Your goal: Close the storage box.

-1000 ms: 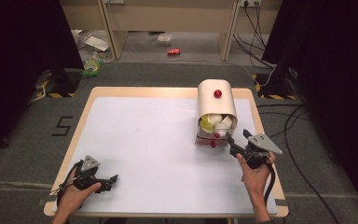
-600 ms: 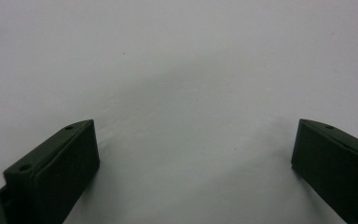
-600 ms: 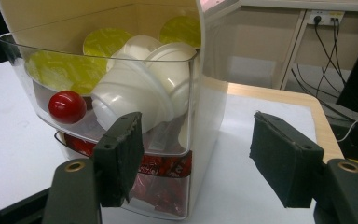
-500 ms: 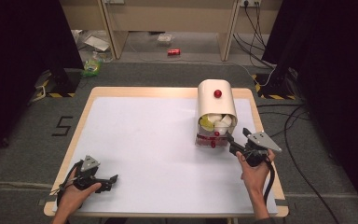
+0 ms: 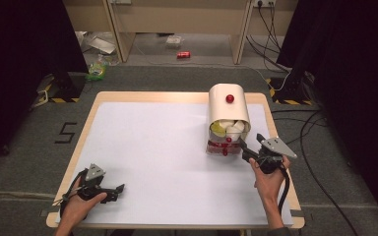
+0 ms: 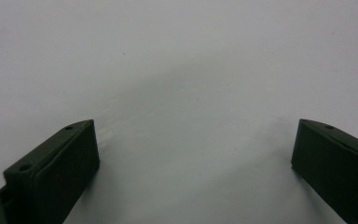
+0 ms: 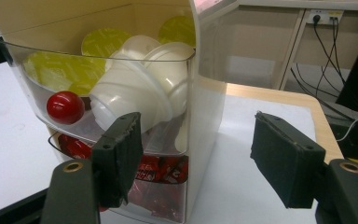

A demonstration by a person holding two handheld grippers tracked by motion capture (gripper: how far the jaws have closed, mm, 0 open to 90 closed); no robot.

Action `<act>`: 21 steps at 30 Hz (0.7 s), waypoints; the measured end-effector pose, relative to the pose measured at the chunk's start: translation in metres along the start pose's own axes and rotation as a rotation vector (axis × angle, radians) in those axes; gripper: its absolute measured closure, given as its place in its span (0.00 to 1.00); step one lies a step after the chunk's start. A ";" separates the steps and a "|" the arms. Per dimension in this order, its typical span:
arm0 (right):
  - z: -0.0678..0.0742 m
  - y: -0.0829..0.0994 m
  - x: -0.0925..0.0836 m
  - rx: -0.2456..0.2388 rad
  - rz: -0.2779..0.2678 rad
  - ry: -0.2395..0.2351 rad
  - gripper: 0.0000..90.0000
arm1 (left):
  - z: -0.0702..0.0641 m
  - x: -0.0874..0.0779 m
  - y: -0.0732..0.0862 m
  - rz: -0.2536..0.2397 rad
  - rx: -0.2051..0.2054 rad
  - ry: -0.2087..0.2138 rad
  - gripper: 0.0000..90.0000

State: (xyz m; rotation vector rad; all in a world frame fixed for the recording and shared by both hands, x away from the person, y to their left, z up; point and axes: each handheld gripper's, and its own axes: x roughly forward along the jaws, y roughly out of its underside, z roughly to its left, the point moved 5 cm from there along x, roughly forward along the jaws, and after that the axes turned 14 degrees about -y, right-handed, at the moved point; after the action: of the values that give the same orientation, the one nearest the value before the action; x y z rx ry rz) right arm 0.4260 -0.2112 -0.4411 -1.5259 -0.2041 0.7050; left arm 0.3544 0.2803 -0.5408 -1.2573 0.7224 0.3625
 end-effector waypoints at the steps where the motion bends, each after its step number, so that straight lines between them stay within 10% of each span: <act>1: 0.000 0.000 0.000 0.000 0.000 0.000 0.37 | 0.000 0.000 0.000 0.000 0.000 0.000 0.00; 21: -0.002 0.000 -0.010 0.014 0.001 -0.006 0.35 | 0.000 0.000 0.000 0.000 -0.002 0.001 0.00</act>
State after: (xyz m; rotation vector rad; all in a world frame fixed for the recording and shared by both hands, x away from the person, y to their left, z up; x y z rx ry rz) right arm 0.4194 -0.2179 -0.4382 -1.5110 -0.2028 0.7111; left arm 0.3543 0.2805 -0.5407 -1.2599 0.7232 0.3624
